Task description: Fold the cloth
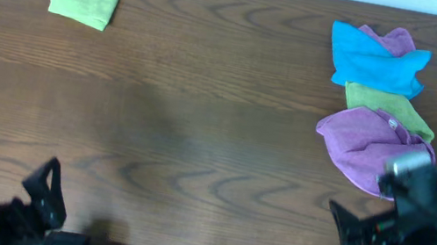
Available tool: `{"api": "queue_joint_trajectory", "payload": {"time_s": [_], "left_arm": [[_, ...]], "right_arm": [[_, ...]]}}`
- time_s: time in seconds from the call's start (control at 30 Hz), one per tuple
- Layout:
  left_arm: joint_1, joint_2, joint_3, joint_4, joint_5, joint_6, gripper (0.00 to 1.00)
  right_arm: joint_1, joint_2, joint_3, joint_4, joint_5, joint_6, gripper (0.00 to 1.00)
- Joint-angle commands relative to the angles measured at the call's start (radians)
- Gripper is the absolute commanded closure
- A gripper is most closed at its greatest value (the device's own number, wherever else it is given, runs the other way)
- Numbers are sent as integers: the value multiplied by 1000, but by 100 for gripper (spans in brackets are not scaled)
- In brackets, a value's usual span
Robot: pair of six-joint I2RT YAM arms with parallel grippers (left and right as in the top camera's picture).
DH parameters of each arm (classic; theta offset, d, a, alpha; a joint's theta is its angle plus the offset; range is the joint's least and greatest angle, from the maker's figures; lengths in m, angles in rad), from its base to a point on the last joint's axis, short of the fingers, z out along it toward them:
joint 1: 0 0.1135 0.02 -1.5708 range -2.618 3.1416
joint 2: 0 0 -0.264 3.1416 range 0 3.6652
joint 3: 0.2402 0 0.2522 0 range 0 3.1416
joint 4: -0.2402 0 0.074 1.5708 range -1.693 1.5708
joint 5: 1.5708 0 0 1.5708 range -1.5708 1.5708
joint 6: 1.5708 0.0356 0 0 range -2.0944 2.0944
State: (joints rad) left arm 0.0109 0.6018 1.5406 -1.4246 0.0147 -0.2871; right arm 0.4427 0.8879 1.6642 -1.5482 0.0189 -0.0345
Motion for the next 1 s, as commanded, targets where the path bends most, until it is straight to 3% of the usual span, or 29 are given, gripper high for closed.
{"api": "queue_joint_trajectory", "payload": {"time_s": [0.0,0.2,0.63,0.7,0.8,0.97], "left_arm": [[-5,-55,-58,9,2,11,5],[-5,-66,-60,22,5,10,5],[-5,-66,-60,-104,4,11,5],[-5,-66,-60,-111,-49,38,5],[-5,-66,-70,-83,-70,35,5],[-5,-66,-256,138,-65,33,5]], "right_arm": [[3,-39,-72,11,3,-8,1],[3,-50,-72,8,15,-7,1],[3,-50,-73,7,15,-7,1],[3,-50,-73,7,15,-7,1],[3,-50,-73,7,15,-7,1],[3,-50,-73,7,15,-7,1]]}}
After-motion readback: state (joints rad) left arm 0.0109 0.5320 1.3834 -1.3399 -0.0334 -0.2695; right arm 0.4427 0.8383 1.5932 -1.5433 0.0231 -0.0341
